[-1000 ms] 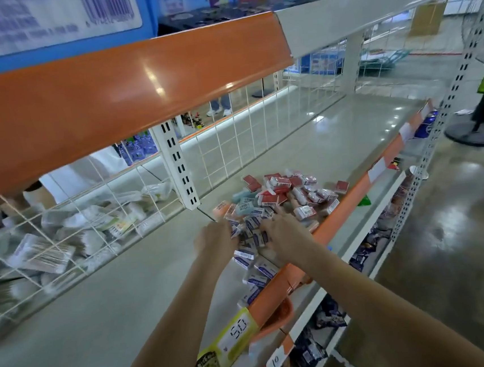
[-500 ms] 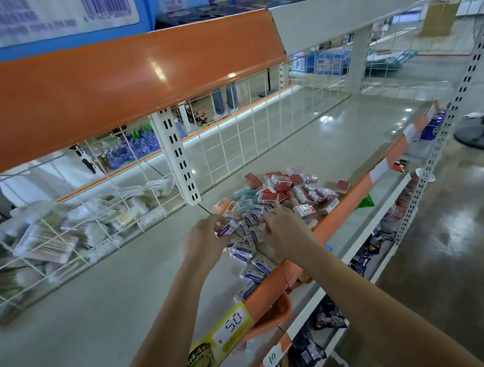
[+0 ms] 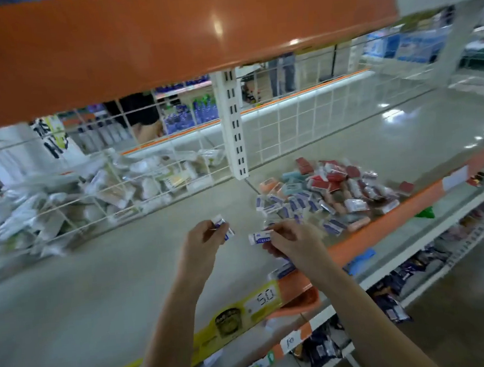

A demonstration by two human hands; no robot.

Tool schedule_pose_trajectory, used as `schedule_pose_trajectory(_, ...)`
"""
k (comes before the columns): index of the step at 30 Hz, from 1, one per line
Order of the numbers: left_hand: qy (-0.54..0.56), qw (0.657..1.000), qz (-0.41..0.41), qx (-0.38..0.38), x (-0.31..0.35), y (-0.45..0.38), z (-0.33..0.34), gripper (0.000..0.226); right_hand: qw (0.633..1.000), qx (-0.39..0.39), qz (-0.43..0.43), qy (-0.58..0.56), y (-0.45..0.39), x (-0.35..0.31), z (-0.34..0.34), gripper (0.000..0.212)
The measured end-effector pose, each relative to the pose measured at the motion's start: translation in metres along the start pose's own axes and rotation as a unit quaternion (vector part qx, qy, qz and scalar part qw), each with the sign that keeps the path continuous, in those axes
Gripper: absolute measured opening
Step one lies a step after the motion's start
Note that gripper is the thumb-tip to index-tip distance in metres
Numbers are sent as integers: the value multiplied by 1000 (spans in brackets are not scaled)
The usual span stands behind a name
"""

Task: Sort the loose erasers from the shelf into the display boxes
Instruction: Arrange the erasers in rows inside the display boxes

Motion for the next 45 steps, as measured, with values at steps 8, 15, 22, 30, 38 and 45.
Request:
schedule_pose_trajectory(8, 57, 985, -47, 153, -11, 59, -88, 18, 989, -147, -7, 4, 3, -15, 80, 14)
schedule_pose_trajectory(15, 51, 962, -79, 256, -26, 125, -182, 4, 951, -303, -26, 55, 28, -35, 183, 22)
schedule_pose_trajectory(22, 44, 947, -90, 304, -43, 179, -274, 4, 919, -379, -46, 99, 71, -44, 285, 16)
schedule_pose_trajectory(30, 53, 953, -106, 280, -72, 213, -374, 5, 919, -333, -97, 185, 96, -55, 387, 7)
schedule_pose_trajectory(38, 0, 969, -87, 233, -99, 212, -433, 7, 908, -232, -165, 308, 107, -63, 440, 4)
schedule_pose_trajectory(45, -14, 979, -51, 198, -106, 214, -444, 14, 865, -176, -238, 405, 117, -51, 461, 10)
Point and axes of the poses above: each hand's wrist, its own y-axis away from the middle knuckle, its own z-axis out of the palm, x = y × z, the point moved 1 cm from there along -y, towards the middle knuckle, and after that the axes turned 11 degrees about z, right-handed, at the moved point
